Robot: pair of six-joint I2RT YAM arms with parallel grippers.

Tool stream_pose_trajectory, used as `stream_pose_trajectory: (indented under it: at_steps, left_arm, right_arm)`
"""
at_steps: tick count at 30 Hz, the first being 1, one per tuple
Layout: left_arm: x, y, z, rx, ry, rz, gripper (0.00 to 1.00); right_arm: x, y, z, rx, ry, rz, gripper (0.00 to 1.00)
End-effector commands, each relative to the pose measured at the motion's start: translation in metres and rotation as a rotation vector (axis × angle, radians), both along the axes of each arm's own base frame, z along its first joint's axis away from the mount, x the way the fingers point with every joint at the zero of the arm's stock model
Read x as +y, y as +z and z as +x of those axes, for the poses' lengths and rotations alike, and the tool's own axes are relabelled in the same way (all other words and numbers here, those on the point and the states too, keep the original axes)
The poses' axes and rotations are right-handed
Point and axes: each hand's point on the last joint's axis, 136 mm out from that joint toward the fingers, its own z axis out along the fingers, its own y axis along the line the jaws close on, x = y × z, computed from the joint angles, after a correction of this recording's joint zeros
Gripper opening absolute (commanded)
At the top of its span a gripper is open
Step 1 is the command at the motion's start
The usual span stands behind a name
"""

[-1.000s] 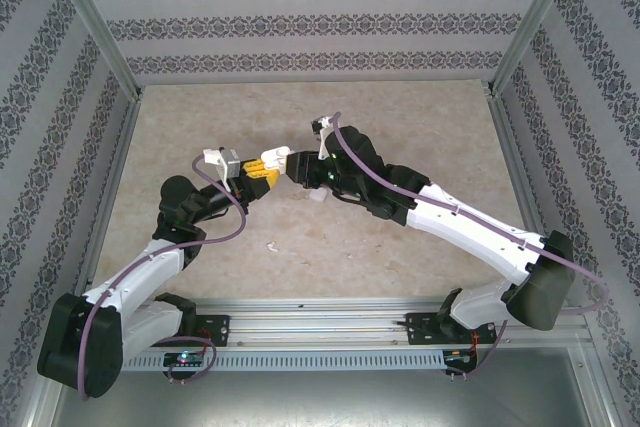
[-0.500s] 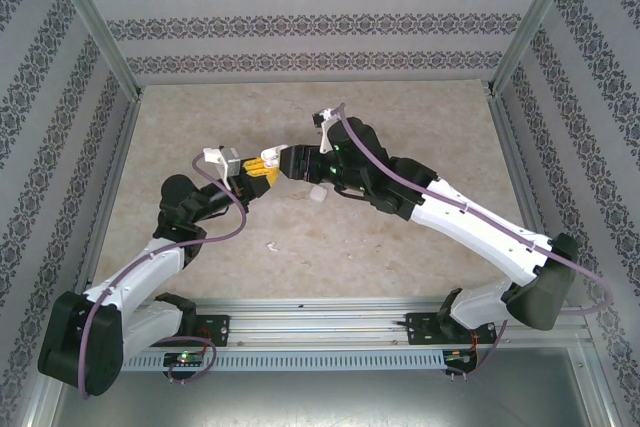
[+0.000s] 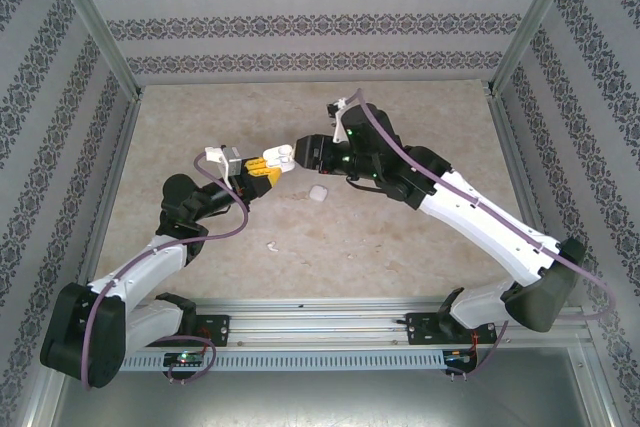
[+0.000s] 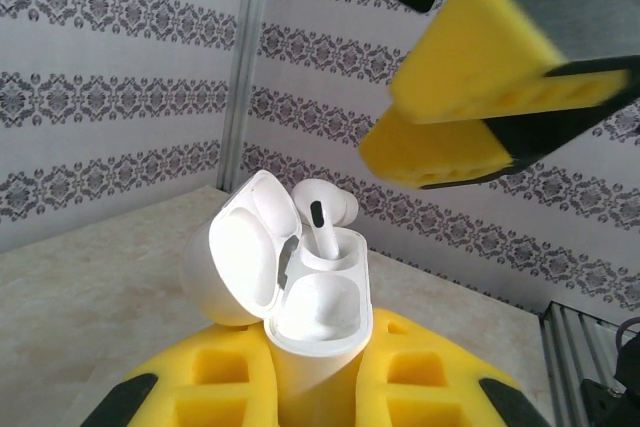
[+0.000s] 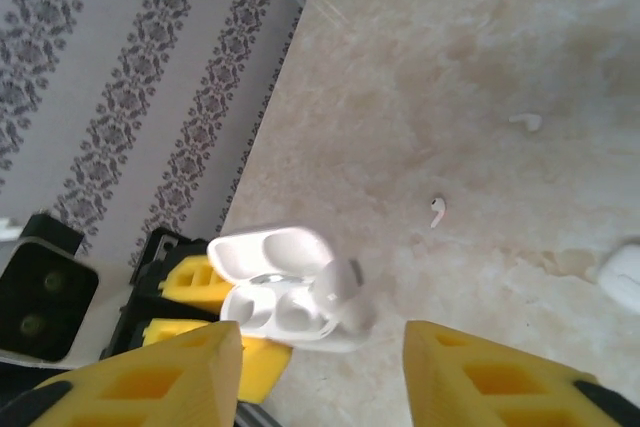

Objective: Insert wireless bluetooth earbuds into charging case

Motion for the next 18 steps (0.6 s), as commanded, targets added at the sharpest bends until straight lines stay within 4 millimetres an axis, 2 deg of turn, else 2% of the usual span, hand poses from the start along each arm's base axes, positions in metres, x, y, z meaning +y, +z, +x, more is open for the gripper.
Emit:
stream_pose_trajectory:
  at_steps: [1,4,10,18]
  left_arm:
    - [-0.007,0.028,-0.014,-0.088,-0.076,-0.042,0.0]
    - [-0.008,0.029,-0.016,-0.085,-0.091,-0.044,0.0]
    - [-0.011,0.033,-0.021,-0.086,-0.12,-0.055,0.0]
    - [-0.012,0.034,-0.022,-0.077,-0.129,-0.059,0.0]
  right_arm:
    - [-0.013,0.005,-0.004,0.019,0.001,0.035,0.4]
    - [-0.015,0.003,-0.001,0.027,0.016,0.044,0.35]
    - [-0.018,-0.016,0.001,0.079,0.036,0.038,0.27]
    - [-0.01,-0.019,-0.006,0.105,0.109,0.114,0.25]
